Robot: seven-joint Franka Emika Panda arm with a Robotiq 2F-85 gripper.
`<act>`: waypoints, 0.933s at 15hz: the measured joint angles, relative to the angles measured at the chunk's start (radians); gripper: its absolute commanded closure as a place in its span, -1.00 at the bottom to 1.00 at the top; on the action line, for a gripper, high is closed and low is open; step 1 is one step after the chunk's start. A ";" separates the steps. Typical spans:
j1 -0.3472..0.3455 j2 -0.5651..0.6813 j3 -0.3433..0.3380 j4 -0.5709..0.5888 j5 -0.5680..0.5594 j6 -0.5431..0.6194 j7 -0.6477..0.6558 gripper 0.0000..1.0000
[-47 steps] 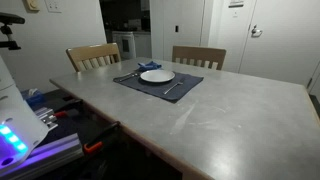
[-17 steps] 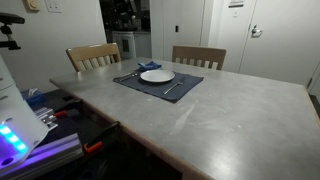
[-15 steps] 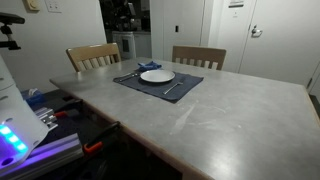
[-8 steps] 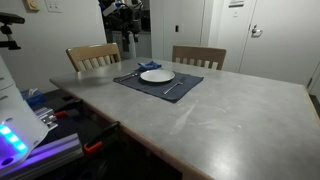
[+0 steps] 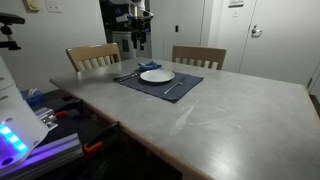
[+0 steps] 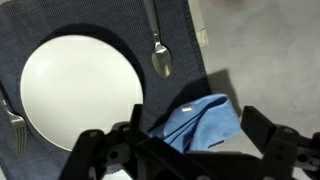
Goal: Use the blue towel to wipe the white plate
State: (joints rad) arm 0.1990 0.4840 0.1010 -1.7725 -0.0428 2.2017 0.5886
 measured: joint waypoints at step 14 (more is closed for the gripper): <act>0.135 0.132 -0.099 0.006 -0.040 0.106 0.418 -1.00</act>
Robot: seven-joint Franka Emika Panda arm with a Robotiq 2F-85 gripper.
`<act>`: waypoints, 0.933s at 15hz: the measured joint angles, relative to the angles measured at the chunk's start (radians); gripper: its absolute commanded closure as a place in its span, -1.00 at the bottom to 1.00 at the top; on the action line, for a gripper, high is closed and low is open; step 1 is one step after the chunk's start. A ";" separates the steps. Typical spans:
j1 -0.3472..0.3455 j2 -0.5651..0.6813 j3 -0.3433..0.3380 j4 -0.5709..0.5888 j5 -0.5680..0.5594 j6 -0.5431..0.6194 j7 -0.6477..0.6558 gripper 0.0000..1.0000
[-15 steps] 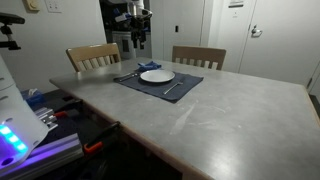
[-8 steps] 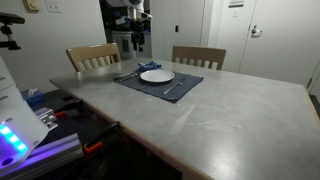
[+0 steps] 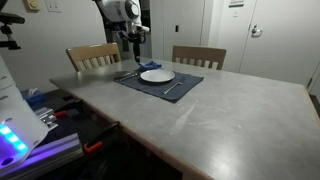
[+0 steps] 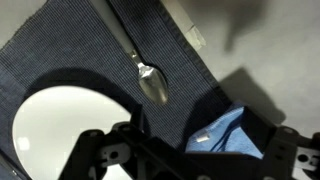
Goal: Use the blue towel to wipe the white plate
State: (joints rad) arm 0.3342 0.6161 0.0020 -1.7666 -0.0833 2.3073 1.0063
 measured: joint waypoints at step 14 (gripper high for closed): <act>-0.069 0.196 -0.005 0.200 0.162 0.154 0.134 -1.00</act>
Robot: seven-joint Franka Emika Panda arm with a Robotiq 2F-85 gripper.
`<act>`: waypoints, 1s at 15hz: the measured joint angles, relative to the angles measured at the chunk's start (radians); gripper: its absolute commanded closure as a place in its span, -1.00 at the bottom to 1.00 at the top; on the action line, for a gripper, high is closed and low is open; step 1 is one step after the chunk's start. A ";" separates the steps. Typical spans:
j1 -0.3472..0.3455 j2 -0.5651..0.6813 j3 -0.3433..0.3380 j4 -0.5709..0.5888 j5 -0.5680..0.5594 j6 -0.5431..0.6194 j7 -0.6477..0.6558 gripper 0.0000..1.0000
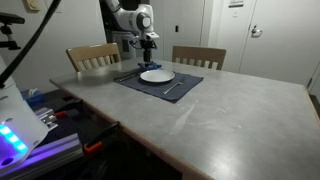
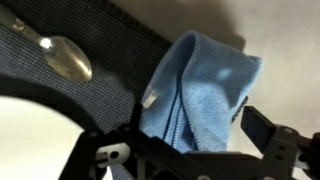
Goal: Use the blue towel to wipe the white plate
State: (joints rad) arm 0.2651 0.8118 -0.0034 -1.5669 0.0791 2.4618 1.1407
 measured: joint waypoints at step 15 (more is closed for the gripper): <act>0.003 0.022 -0.016 0.056 -0.013 -0.009 -0.043 -1.00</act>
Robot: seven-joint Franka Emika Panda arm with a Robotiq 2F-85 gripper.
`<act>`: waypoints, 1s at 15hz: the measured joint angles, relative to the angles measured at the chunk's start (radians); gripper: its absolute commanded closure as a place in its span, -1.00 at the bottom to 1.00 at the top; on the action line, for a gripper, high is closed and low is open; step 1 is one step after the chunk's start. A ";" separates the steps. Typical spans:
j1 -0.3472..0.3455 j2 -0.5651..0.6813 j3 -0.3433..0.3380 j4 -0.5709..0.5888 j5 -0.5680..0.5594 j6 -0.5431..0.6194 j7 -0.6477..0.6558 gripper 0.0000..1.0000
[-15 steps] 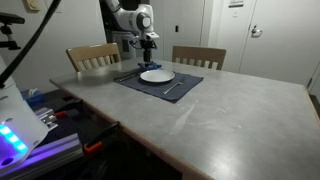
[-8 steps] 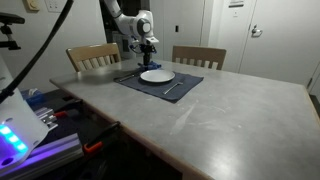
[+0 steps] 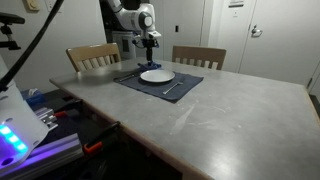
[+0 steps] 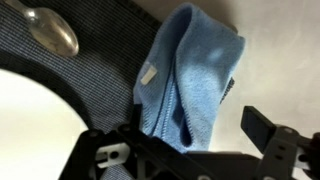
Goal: Use the blue towel to wipe the white plate
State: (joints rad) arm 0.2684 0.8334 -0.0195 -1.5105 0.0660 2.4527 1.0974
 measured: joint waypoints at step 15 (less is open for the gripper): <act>-0.001 -0.002 0.010 -0.039 0.002 -0.023 -0.008 0.52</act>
State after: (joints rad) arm 0.2673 0.8314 -0.0091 -1.5491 0.0681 2.4296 1.0892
